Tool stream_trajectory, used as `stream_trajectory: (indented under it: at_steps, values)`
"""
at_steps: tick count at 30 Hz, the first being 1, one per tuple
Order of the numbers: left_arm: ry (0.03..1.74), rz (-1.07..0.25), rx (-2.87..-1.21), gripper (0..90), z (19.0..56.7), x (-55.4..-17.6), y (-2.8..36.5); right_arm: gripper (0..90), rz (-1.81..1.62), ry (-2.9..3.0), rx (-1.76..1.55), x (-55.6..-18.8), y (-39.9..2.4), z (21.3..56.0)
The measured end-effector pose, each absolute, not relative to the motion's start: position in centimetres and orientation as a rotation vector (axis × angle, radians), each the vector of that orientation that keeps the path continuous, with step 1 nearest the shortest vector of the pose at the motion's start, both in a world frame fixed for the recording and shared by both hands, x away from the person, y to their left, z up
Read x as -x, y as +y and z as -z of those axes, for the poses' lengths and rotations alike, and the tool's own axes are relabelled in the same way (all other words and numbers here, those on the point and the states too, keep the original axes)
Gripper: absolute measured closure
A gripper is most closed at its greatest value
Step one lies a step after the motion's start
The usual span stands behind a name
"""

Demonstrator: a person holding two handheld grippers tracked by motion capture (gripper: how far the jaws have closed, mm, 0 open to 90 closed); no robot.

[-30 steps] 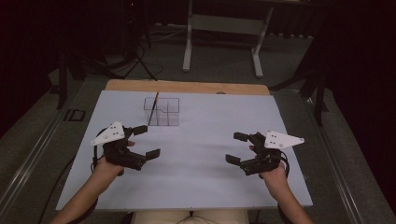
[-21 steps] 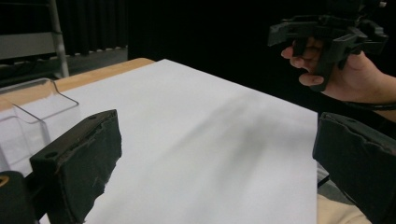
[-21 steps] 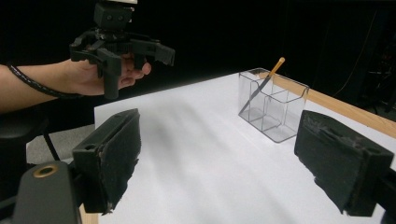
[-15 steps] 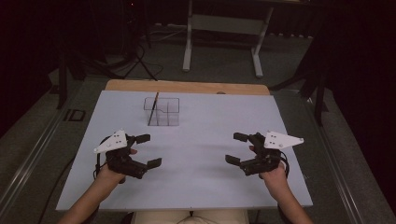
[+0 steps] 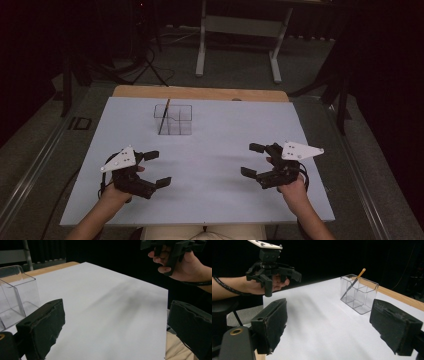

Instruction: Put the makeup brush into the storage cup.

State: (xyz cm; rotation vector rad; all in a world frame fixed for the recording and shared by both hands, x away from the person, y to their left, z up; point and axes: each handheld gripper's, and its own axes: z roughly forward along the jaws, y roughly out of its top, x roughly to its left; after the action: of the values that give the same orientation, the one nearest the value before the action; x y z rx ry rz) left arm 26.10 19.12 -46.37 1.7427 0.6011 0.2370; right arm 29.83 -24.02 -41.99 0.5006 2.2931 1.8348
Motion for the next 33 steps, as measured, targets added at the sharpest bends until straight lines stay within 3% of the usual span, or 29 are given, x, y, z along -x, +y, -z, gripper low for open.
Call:
stream_trajectory:
  at_steps: [33]
  values:
    - [0.582, -0.234, -1.809, 2.4, 49.6, -25.7, 18.5, 14.6, -1.753, 2.371, -0.579, -30.9, -24.6, 45.8]
